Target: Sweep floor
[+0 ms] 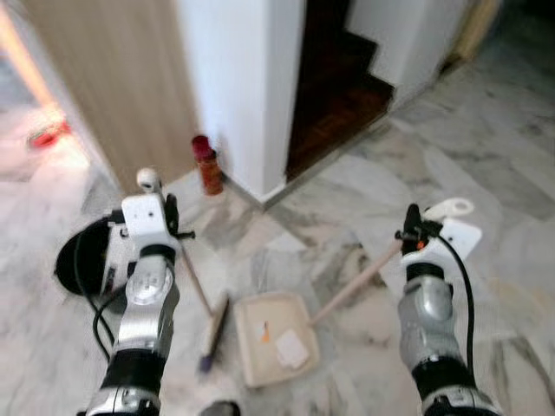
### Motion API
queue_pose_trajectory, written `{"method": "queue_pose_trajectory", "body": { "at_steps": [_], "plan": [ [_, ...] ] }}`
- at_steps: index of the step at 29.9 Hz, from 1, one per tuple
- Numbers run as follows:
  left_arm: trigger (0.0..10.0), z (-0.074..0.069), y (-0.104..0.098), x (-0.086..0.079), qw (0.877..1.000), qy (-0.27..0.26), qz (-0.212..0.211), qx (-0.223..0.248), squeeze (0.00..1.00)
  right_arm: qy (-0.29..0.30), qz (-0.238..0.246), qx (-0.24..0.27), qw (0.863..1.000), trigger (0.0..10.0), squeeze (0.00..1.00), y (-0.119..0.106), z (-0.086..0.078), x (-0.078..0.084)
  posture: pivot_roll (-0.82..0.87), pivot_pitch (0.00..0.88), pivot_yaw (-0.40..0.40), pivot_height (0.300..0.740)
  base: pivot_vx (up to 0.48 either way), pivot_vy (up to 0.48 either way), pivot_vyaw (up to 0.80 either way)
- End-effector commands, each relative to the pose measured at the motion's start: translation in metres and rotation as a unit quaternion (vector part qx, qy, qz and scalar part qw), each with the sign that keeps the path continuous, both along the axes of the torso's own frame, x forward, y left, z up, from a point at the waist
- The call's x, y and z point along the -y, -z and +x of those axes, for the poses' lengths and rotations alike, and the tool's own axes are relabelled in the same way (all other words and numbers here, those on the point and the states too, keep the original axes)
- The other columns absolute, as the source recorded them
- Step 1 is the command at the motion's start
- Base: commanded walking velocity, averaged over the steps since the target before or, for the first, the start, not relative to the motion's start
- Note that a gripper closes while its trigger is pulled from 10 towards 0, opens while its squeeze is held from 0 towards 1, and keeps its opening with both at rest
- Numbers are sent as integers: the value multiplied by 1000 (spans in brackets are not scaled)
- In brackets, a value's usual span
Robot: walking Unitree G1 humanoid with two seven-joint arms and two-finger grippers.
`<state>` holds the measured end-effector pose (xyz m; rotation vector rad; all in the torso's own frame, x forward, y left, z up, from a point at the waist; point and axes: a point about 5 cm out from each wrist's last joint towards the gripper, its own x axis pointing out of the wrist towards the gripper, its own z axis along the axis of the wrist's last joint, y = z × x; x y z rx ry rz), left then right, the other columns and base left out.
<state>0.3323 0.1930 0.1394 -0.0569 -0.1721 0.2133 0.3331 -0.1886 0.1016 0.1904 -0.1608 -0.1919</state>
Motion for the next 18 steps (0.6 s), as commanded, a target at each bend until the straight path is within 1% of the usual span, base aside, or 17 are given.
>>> {"method": "queue_pose_trajectory", "body": {
  "at_steps": [1,6,12,18],
  "plan": [
    [10000,1,-8,3,1000,3,9,15,0,10,16,19,1000,10000,0,-7,1,5,71,115,-53,740,0,0,0],
    [10000,0,-8,3,1000,2,3,15,0,8,20,22,1000,10000,0,-9,2,6,74,120,-61,740,0,0,0],
    [10000,-1,-6,1,1000,-1,2,12,0,2,25,22,999,10000,0,-9,3,3,75,121,-62,740,0,282,0],
    [10000,0,-6,2,1000,1,2,11,0,3,26,22,999,10000,0,-8,2,4,70,121,-57,740,0,282,0]
  ]
}}
